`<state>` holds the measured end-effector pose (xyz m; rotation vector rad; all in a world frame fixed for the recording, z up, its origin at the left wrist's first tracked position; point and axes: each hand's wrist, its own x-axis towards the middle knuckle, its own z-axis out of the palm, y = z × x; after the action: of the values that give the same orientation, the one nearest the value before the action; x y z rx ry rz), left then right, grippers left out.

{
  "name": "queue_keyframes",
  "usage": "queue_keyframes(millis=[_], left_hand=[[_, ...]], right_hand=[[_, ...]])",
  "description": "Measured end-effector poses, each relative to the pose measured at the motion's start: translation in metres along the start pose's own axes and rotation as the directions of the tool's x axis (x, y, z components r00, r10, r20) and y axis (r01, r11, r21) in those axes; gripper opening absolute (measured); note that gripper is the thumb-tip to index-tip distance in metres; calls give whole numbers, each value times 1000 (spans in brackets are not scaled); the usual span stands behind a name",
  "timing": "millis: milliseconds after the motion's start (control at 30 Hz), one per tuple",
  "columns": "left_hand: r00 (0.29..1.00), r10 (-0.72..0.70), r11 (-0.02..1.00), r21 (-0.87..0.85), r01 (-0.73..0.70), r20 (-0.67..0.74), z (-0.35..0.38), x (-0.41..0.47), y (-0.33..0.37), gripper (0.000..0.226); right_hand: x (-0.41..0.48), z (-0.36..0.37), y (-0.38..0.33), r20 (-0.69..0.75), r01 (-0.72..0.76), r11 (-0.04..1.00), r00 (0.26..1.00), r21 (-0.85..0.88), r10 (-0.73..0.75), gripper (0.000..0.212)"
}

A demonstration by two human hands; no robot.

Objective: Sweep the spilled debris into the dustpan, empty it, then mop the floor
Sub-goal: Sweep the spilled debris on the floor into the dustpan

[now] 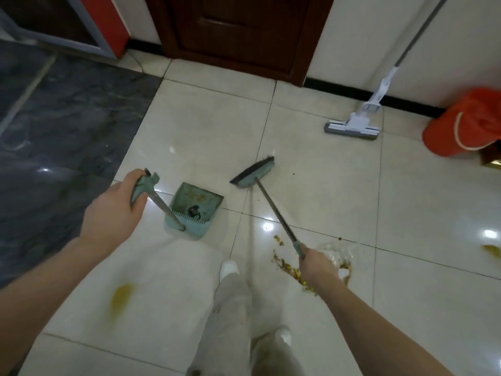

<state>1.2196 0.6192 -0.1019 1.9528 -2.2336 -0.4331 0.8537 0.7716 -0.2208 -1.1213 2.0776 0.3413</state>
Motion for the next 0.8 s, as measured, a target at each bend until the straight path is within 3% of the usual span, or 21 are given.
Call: queue_keyframes(millis=[233,367,533,800], left_hand=[[998,57,987,149,-62,38,3,-76,45,39],[997,71,984,162,-73,15,4,-114,67,38],[994,107,983,142,-112,37,7,-153,86,39],[983,177,981,69,-180,49,8,-180,82,37]], right_hand=[[-110,60,179,28,-97,994,995,-46,98,43],[-166,75,242,65,-132,989,988,-70,137,42],[-180,64,254,-50,-66,998,996,15,67,38],[-179,52,192,-145,66,989,988,129,-47,32]])
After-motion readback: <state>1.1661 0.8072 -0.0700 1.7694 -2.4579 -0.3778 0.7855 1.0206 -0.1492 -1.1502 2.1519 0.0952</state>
